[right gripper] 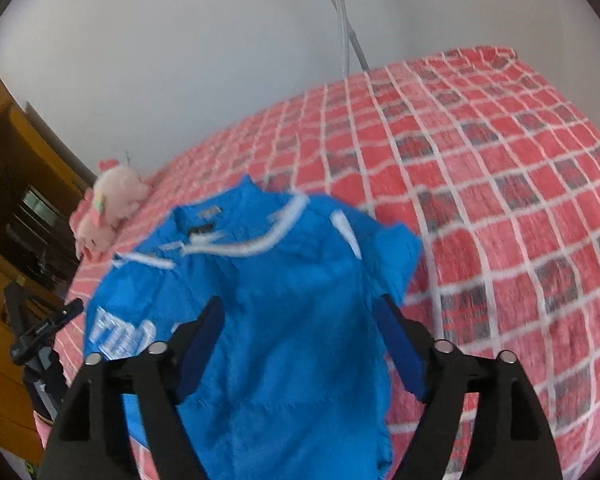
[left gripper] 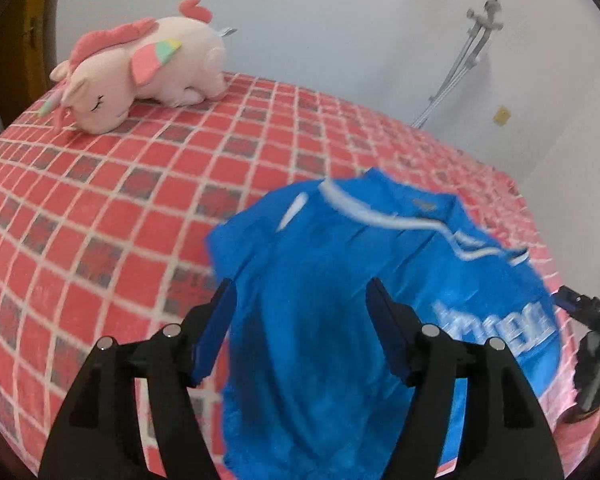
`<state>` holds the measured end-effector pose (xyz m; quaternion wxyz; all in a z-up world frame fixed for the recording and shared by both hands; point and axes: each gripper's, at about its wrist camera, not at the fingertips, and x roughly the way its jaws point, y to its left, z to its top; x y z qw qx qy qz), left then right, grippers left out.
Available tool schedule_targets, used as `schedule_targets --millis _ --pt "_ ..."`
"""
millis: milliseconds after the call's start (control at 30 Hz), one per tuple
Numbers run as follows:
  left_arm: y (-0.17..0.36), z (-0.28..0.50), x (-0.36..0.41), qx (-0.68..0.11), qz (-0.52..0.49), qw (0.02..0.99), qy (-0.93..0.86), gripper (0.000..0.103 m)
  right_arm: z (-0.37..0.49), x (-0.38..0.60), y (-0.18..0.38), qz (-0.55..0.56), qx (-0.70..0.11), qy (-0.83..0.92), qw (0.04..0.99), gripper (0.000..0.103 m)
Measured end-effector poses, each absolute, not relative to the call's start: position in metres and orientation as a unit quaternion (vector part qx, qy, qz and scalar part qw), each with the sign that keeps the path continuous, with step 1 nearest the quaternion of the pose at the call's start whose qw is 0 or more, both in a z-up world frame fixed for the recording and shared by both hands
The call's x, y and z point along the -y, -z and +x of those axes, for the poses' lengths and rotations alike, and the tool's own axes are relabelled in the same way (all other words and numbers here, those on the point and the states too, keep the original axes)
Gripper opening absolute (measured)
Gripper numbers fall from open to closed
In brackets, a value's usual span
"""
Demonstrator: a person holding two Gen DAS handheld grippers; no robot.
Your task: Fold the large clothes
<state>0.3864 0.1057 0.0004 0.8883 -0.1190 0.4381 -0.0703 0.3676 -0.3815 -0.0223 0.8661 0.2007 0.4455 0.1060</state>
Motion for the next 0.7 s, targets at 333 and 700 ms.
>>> schedule_targets --millis 333,700 --pt "0.017 0.386 -0.1 -0.442 -0.122 0.883 0.102 0.023 0.362 0.356 0.033 0.12 -0.459 -0.111 0.873 0.041" --pt "-0.027 0.357 -0.084 -0.343 -0.111 0.928 0.094 0.004 0.346 0.358 -0.009 0.139 -0.39 -0.119 0.902 0.011"
